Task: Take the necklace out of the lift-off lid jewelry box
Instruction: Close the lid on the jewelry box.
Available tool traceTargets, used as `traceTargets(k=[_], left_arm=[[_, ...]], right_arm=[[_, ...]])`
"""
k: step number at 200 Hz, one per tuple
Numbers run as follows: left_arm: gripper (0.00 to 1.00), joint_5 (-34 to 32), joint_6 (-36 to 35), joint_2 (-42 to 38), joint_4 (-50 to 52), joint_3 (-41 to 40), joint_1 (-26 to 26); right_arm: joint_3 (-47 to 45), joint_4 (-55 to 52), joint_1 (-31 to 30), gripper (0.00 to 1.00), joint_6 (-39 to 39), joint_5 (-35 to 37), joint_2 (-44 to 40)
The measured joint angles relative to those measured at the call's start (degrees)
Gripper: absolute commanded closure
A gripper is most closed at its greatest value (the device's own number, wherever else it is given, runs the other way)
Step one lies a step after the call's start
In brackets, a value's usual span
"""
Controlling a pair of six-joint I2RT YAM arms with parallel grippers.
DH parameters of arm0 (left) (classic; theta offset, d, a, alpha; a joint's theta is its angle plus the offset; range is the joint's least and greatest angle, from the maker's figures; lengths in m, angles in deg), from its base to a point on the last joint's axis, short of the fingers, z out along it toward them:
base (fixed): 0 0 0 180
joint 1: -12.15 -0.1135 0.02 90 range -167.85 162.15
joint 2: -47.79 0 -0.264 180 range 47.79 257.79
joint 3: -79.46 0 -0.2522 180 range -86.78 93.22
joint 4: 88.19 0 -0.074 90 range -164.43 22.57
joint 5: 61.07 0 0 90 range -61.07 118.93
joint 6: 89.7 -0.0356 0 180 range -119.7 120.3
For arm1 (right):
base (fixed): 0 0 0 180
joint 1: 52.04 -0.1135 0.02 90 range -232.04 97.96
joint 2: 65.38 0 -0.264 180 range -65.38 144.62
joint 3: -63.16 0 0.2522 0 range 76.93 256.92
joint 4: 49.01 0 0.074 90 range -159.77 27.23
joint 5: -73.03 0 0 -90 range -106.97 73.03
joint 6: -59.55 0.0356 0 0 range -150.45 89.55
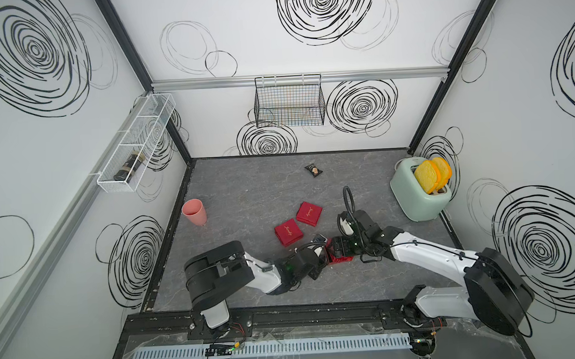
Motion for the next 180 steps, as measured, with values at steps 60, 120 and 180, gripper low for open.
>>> traceTargets(k=[60, 120, 180], left_arm=[[0.51, 0.2, 0.24, 0.0, -0.35, -0.15, 0.02], [0.51, 0.22, 0.52, 0.0, -1.18, -0.74, 0.09], [0.52, 0.35, 0.66, 0.0, -1.38, -0.72, 0.13]], right_arm=[[-2.03, 0.17, -0.07, 0.15, 2.23, -0.5, -2.54], [-5.14, 0.61, 0.26, 0.15, 3.85, 1.01, -9.79], [-8.44, 3.21, 0.7, 0.15, 4.28, -0.15, -12.79]])
